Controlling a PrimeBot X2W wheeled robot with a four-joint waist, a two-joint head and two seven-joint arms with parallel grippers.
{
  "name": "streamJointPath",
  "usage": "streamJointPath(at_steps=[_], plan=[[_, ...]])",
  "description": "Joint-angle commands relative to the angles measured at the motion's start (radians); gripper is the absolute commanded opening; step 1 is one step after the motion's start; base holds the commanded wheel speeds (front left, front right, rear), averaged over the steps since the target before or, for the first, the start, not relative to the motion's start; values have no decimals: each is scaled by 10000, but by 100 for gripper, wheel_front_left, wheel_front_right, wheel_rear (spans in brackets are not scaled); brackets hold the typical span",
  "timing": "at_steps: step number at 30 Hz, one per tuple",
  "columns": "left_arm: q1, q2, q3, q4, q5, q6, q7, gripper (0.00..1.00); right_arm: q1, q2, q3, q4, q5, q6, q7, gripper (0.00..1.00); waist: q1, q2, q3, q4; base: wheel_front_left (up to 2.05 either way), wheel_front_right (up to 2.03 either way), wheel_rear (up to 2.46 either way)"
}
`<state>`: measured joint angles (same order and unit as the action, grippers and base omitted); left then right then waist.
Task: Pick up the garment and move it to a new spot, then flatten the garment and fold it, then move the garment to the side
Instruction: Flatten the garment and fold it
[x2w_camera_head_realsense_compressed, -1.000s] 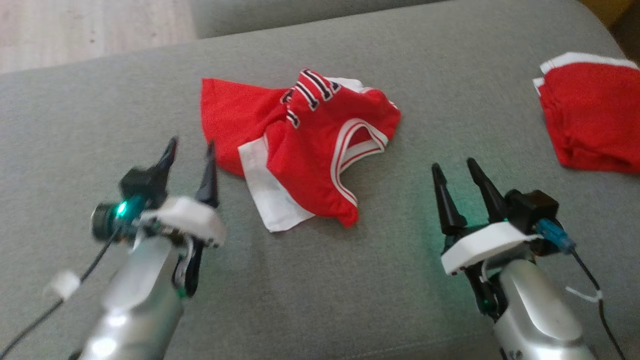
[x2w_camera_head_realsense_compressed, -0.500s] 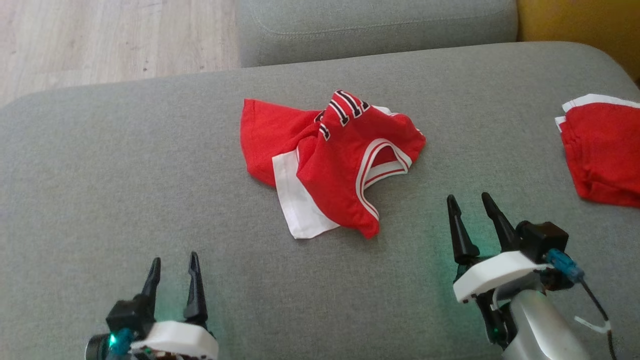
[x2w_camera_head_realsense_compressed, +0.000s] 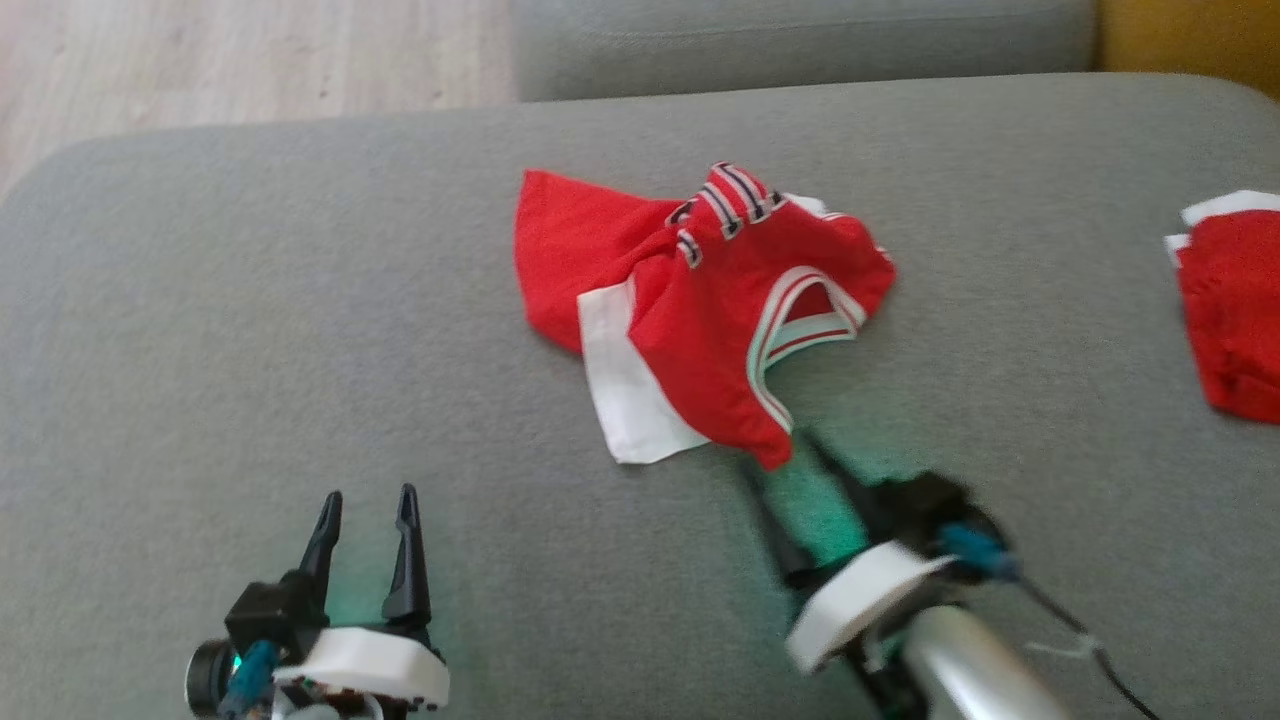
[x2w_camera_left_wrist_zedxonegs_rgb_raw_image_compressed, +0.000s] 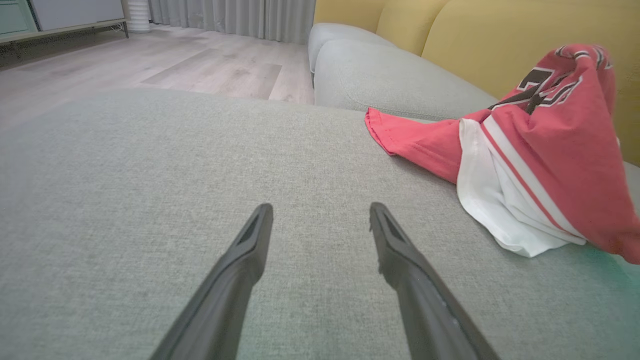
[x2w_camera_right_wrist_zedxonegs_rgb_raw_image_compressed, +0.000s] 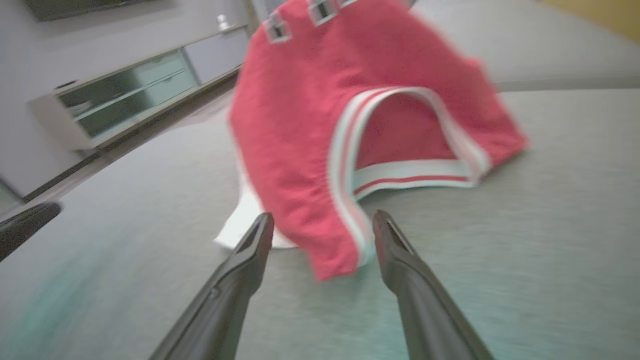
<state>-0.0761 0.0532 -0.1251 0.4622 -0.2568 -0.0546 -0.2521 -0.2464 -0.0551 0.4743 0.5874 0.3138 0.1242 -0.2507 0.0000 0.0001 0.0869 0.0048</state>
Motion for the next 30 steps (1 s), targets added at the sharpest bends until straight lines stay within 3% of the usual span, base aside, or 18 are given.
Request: streamJointPath(at_steps=[1, 4, 7, 14, 20, 21, 22, 23, 30], plan=[[-455, 32, 370, -231, 85, -44, -97, 100, -523, 49, 421, -257, 92, 65, -111, 100, 0, -1, 150, 247, 0, 0, 0], [-545, -2, 358, -187, 175, -113, -97, 100, -863, 49, 1736, -157, 323, 65, -111, 100, 0, -1, 321, 638, 0, 0, 0], [-651, -19, 272, -144, 236, -176, -97, 100, -1360, 49, 2342, 227, 605, 65, -109, 100, 0, -1, 494, 1104, 0, 0, 0], [-839, -27, -342, -147, -195, -200, -97, 100, -2515, 49, 2388, 1843, 477, 65, 526, 100, 0, -1, 906, 2052, 0, 0, 0], [-903, -28, -611, -158, -488, -63, -97, 100, -2643, 49, 2295, 3084, 300, 65, 1265, 100, 0, -1, 1088, 2351, 0, 0, 0], [-904, -28, -616, -155, -510, -49, -97, 100, -2587, 49, 2279, 3239, 297, 65, 1352, 84, 0, -1, 1088, 2347, 0, 0, 0], [-905, -28, -610, -152, -526, -36, -97, 100, -2533, 49, 2289, 3337, 308, 65, 1397, 50, 0, -1, 1091, 2329, 0, 0, 0], [-907, -28, -588, -148, -536, -19, -97, 100, -2495, 49, 2288, 3414, 311, 65, 1395, 0, 0, -1, 1083, 2289, 0, 0, 0], [-792, -29, -465, -127, -560, -27, -97, 100, -2897, 49, 1578, 3226, 416, 65, 137, 0, 0, -1, 611, 1565, 0, 0, 0]])
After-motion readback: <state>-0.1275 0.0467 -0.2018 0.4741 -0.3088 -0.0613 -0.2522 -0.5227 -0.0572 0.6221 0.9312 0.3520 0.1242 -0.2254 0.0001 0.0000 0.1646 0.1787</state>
